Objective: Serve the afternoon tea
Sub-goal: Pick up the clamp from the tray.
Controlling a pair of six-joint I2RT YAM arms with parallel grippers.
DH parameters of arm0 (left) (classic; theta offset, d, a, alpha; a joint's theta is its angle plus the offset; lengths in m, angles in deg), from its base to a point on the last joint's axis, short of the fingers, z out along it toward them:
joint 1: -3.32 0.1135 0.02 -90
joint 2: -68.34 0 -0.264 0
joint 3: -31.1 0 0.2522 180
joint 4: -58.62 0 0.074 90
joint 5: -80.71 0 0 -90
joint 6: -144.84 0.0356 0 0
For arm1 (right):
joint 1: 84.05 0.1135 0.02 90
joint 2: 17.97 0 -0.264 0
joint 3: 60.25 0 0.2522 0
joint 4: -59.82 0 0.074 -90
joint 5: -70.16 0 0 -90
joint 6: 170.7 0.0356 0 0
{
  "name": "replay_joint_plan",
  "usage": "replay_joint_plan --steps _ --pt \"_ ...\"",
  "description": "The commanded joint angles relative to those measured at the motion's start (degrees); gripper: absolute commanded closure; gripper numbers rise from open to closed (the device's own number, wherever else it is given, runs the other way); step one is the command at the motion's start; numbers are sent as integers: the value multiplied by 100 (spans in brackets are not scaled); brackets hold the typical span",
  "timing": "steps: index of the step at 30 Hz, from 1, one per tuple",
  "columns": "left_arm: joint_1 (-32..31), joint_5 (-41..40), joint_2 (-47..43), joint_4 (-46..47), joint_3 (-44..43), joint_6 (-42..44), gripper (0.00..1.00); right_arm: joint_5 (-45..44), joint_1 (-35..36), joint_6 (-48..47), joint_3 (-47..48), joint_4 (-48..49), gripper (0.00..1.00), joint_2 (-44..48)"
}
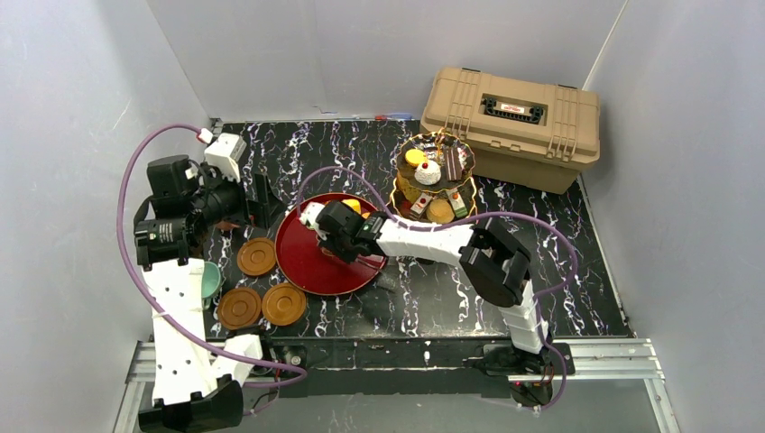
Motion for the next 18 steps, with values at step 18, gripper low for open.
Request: replay_joint_plan --steps 18 --pt "26 1165 -395 -511 -327 67 2 -2003 362 1874 -152 6915 99 1770"
